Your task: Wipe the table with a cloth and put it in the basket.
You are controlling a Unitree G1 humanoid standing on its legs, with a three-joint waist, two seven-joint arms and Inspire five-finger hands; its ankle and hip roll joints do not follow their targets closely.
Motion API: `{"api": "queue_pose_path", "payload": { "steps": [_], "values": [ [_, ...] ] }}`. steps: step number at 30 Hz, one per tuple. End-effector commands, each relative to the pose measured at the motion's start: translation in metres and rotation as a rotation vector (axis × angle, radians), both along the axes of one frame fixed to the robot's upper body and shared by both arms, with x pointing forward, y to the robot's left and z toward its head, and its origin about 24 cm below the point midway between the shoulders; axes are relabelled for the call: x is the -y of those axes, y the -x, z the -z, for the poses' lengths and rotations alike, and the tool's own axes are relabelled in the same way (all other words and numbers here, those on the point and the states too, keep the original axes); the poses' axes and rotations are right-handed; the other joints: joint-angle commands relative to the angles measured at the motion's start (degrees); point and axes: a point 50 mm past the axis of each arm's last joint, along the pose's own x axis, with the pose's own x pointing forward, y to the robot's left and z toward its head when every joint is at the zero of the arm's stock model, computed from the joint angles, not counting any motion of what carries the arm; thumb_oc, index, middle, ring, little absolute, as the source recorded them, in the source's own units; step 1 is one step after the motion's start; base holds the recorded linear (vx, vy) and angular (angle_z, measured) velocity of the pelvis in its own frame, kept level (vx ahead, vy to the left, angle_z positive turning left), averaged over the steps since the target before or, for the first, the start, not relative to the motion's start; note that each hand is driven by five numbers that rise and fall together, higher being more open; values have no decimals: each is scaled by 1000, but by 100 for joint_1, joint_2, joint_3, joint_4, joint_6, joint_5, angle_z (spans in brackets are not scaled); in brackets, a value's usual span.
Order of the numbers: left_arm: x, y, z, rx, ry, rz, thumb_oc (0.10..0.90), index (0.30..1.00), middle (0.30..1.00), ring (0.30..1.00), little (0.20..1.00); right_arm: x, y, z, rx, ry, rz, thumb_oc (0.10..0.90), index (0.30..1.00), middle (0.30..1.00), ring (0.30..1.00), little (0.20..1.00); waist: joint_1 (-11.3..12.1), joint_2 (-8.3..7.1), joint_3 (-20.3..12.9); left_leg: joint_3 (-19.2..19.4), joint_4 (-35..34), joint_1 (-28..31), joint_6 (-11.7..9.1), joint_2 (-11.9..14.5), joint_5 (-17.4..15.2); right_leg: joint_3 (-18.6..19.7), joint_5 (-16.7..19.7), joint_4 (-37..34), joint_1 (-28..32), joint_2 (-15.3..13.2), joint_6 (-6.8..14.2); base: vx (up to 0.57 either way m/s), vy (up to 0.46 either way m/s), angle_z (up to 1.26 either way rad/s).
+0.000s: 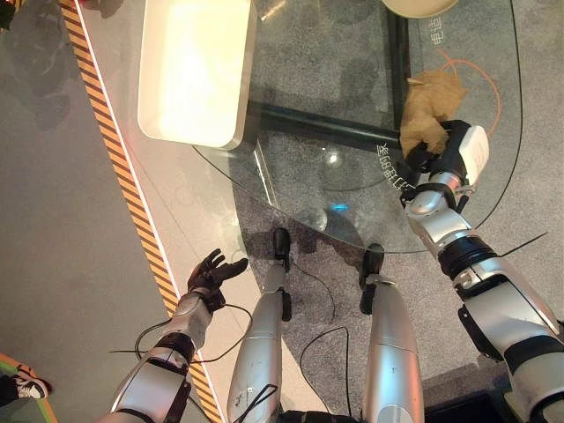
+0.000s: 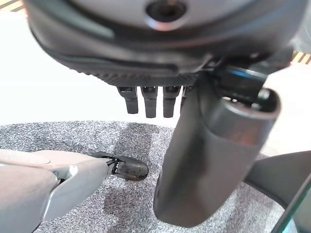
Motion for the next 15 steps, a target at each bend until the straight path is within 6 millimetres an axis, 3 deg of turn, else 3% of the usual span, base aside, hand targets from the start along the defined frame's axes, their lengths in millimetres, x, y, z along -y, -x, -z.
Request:
{"api": "queue_pose_path", "payload": {
  "steps": [1, 15],
  "values": [
    [-1, 6, 6, -20, -48, 6, 800, 900, 900, 900, 900, -90, -6, -61, 171, 133, -359, 100, 300, 300, 300, 200, 202, 116, -60, 86, 751, -109, 204, -474, -822, -255, 695, -1370, 381, -117, 112, 2, 33, 4],
    [9, 4, 5, -14, -40, 35, 800, 900, 900, 900, 900, -144, 8, -53, 140, 368, -656, 100, 300, 300, 300, 200, 247, 172, -60, 66, 693, -136, 191, -536, -751, -260, 730, -1418, 351, -155, 126, 0, 10, 6]
  ]
}}
